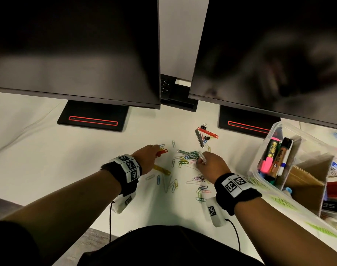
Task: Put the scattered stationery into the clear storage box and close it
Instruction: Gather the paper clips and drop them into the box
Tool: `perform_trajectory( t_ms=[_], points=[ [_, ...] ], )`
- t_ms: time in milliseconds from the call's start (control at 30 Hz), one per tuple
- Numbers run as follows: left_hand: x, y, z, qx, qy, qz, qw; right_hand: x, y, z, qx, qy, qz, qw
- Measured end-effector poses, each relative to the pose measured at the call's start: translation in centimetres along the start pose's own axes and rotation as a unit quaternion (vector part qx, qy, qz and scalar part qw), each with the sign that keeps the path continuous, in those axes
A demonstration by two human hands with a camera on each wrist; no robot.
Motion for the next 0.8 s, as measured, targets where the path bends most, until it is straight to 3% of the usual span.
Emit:
perform_trajectory(
  t_ms=[233, 400, 800],
  points=[
    [0.4, 0.9, 0.5, -0.044, -0.054, 0.029, 0.997, -1.6, 0.2, 0.8, -0.028, 0.114, -0.038, 0.992],
    [0.0, 0.7, 2.2, -0.116, -0.146, 0.057, 0.981, -1.8, 0.4, -0.5, 0.011, 0.052, -0.032, 0.998],
    [1.4, 0.1, 2.6, -0.090, -0.158, 0.051, 0.982, -1.1, 2.5, -0.9, -0.002, -0.006, -0.038, 0.999]
  ],
)
Point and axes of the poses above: each hand's wrist, its own y-axis away from the middle knuckle, its own z-axis out of the palm, x = y × z, the point moved 5 cm from there along -y, towards the middle knuckle, and after that the axes turned 14 degrees about y, right-handed, at the moved point
